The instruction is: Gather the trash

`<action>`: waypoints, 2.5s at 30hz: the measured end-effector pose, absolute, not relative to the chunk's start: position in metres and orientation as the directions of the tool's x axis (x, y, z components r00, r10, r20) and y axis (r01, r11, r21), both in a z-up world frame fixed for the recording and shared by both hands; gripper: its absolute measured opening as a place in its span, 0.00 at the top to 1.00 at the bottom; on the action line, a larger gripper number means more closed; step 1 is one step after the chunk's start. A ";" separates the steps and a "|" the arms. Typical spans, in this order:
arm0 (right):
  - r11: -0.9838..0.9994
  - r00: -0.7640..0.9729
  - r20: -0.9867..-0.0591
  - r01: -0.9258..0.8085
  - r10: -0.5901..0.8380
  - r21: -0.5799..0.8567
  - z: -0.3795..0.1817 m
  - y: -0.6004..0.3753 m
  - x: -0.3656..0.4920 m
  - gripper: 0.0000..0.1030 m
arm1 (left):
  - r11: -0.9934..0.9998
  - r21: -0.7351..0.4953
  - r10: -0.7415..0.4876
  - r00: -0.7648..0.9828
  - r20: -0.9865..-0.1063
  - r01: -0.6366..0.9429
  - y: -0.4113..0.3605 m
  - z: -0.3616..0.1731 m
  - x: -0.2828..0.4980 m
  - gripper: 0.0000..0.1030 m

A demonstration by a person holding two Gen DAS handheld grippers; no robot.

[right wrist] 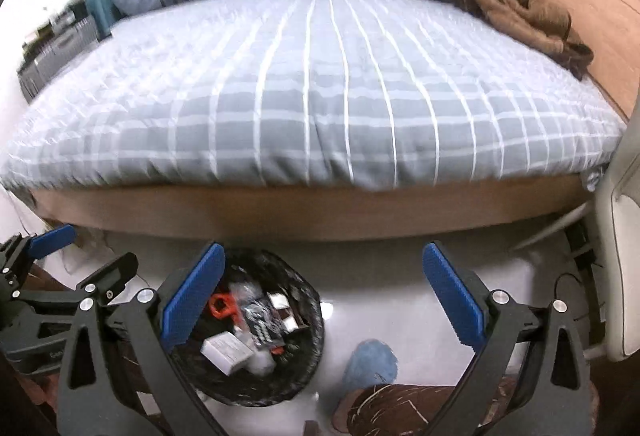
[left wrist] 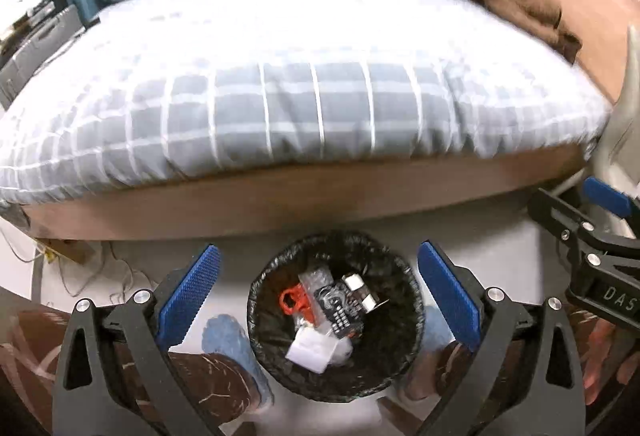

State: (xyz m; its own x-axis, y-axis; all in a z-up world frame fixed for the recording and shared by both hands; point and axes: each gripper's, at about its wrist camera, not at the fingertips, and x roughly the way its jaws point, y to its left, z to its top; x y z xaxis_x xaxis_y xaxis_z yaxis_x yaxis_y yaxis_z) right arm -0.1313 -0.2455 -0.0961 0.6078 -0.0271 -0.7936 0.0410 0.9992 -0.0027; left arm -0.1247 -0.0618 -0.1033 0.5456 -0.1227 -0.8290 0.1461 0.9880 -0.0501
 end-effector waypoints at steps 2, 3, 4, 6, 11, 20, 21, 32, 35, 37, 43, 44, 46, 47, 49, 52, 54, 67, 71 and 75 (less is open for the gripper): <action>0.999 0.643 -0.766 0.039 -0.014 0.014 -0.070 -0.241 -0.142 0.07 | 0.991 -0.044 -0.109 0.566 -0.817 0.127 -0.056 -0.082 -0.131 0.06; 0.999 0.652 -0.758 0.037 -0.011 0.017 -0.063 -0.241 -0.146 0.07 | 0.992 -0.039 -0.102 0.571 -0.815 0.122 -0.053 -0.074 -0.134 0.06; 0.999 0.666 -0.746 0.034 -0.011 0.015 -0.052 -0.238 -0.152 0.07 | 0.992 -0.031 -0.096 0.581 -0.808 0.121 -0.050 -0.064 -0.140 0.06; 1.000 0.685 -0.729 0.027 -0.013 0.008 -0.035 -0.234 -0.161 0.07 | 0.992 -0.020 -0.091 0.607 -0.789 0.122 -0.043 -0.044 -0.151 0.06; 1.000 0.716 -0.697 0.017 -0.022 -0.014 -0.003 -0.222 -0.189 0.07 | 0.995 -0.019 -0.079 0.646 -0.760 0.100 -0.028 -0.013 -0.178 0.06; 1.000 0.737 -0.675 0.018 -0.026 -0.020 0.022 -0.214 -0.223 0.07 | 0.995 -0.024 -0.081 0.683 -0.726 0.092 -0.016 0.018 -0.210 0.06; 1.000 0.739 -0.673 0.020 -0.028 -0.019 0.023 -0.214 -0.226 0.07 | 0.996 -0.022 -0.079 0.687 -0.723 0.092 -0.016 0.019 -0.211 0.06; 1.000 0.739 -0.674 0.026 -0.025 -0.009 0.021 -0.213 -0.224 0.07 | 0.997 -0.014 -0.064 0.683 -0.728 0.078 -0.015 0.017 -0.210 0.06; 1.000 0.737 -0.675 0.022 -0.025 -0.013 0.019 -0.213 -0.223 0.07 | 0.997 -0.014 -0.064 0.681 -0.730 0.078 -0.016 0.015 -0.210 0.06; 1.000 0.734 -0.678 0.021 -0.024 -0.013 0.017 -0.212 -0.222 0.07 | 0.997 -0.010 -0.063 0.678 -0.733 0.081 -0.018 0.013 -0.209 0.06; 1.000 0.731 -0.682 0.018 -0.018 -0.006 0.013 -0.211 -0.220 0.07 | 0.997 -0.013 -0.061 0.674 -0.736 0.075 -0.016 0.009 -0.208 0.06; 1.000 0.731 -0.683 0.017 -0.016 -0.006 0.013 -0.211 -0.220 0.07 | 0.997 -0.012 -0.058 0.675 -0.736 0.073 -0.015 0.009 -0.207 0.06; 1.000 0.729 -0.684 0.015 -0.015 -0.006 0.011 -0.209 -0.220 0.07 | 0.997 -0.012 -0.059 0.679 -0.732 0.074 -0.015 0.009 -0.208 0.06; 1.000 0.729 -0.684 0.016 -0.014 -0.004 0.010 -0.209 -0.220 0.07 | 0.997 -0.011 -0.059 0.679 -0.732 0.075 -0.014 0.009 -0.207 0.06; 1.000 0.729 -0.685 0.016 -0.014 -0.005 0.009 -0.208 -0.220 0.07 | 0.996 -0.017 -0.069 0.675 -0.735 0.083 -0.014 0.008 -0.207 0.06; 1.000 0.730 -0.683 0.018 -0.014 -0.001 0.009 -0.209 -0.220 0.07 | 0.996 -0.012 -0.065 0.674 -0.736 0.084 -0.014 0.007 -0.206 0.06; 1.000 0.732 -0.681 0.021 -0.017 -0.002 0.010 -0.208 -0.220 0.07 | 0.997 -0.015 -0.066 0.672 -0.737 0.082 -0.014 0.007 -0.206 0.06; 1.000 0.734 -0.679 0.024 -0.018 0.000 0.010 -0.209 -0.221 0.07 | 0.996 -0.013 -0.066 0.676 -0.734 0.083 -0.015 0.008 -0.207 0.06; 1.000 0.734 -0.679 0.024 -0.018 -0.001 0.010 -0.209 -0.221 0.07 | 0.996 -0.015 -0.069 0.674 -0.736 0.086 -0.015 0.008 -0.207 0.06; 1.000 0.735 -0.678 0.024 -0.018 -0.001 0.012 -0.209 -0.221 0.07 | 0.996 -0.017 -0.070 0.674 -0.736 0.085 -0.015 0.008 -0.207 0.06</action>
